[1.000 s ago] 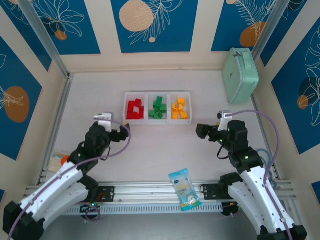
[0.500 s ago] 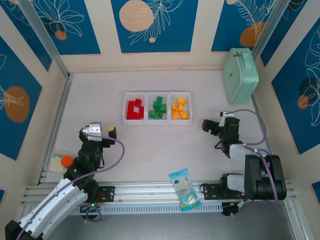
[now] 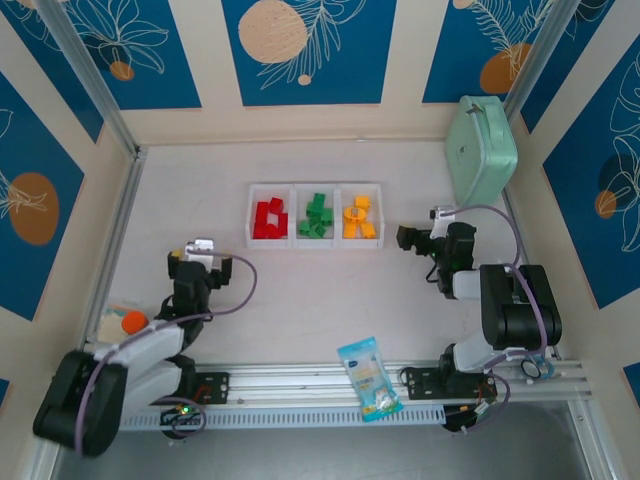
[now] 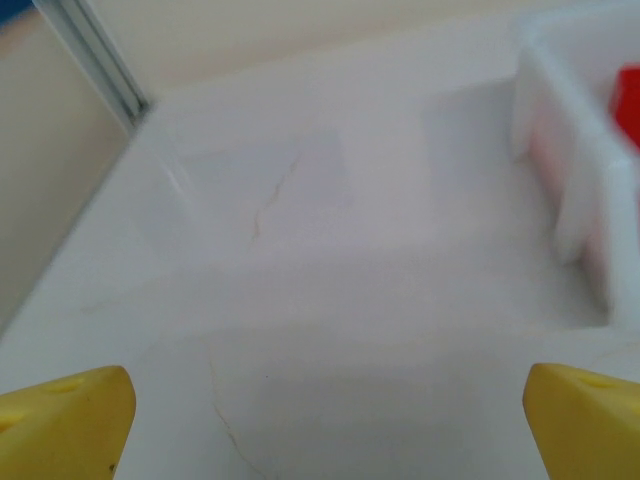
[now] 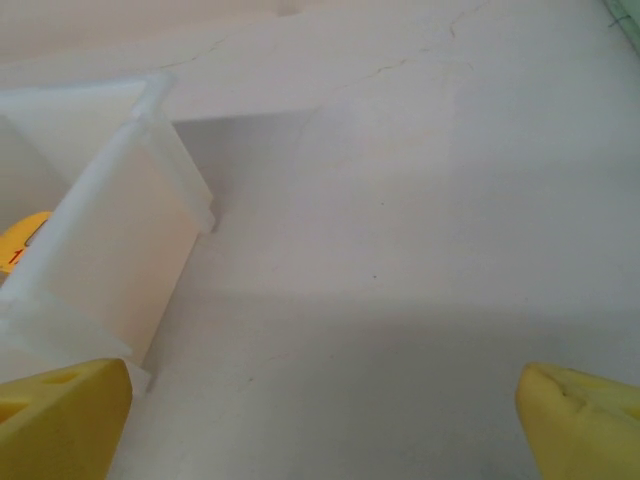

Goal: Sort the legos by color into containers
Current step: Reset both arms

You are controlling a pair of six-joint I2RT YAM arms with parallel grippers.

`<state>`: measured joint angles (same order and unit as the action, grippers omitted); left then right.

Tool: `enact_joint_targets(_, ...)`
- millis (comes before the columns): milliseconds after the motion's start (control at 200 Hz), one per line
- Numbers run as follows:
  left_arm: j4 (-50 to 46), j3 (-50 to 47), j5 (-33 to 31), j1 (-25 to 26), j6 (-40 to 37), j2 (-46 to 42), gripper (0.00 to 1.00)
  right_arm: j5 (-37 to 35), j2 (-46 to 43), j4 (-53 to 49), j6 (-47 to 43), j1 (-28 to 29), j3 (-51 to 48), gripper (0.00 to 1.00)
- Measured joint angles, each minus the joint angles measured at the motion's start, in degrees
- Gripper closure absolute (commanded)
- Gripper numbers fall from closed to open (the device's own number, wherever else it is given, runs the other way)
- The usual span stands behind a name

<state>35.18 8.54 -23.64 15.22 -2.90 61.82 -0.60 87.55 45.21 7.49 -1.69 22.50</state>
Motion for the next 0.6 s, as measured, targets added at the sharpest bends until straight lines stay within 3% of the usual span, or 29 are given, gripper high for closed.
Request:
enact_joint_targets(160,4.94,8.26,7.93,-4.9,-1.14,16.37,0.01,-0.35,0.0,0.11,-0.68,0.85,0.35,0.01)
enact_joint_targets(260,17.92,10.05,11.72,-7.23,-1.2,26.23,0.01,-0.68,0.0,0.04,-0.94,0.98,0.39,0.01)
enact_joint_targets(395,20.48,8.09,13.16,-11.58,0.76,27.89,0.01,-0.7,0.0,0.02,-1.09,0.98,0.42,0.01)
enact_joint_targets(600,21.62,9.2,13.16,-11.72,1.73,27.87,0.01,-0.7,0.0,0.0,-1.11,0.98,0.55,0.01)
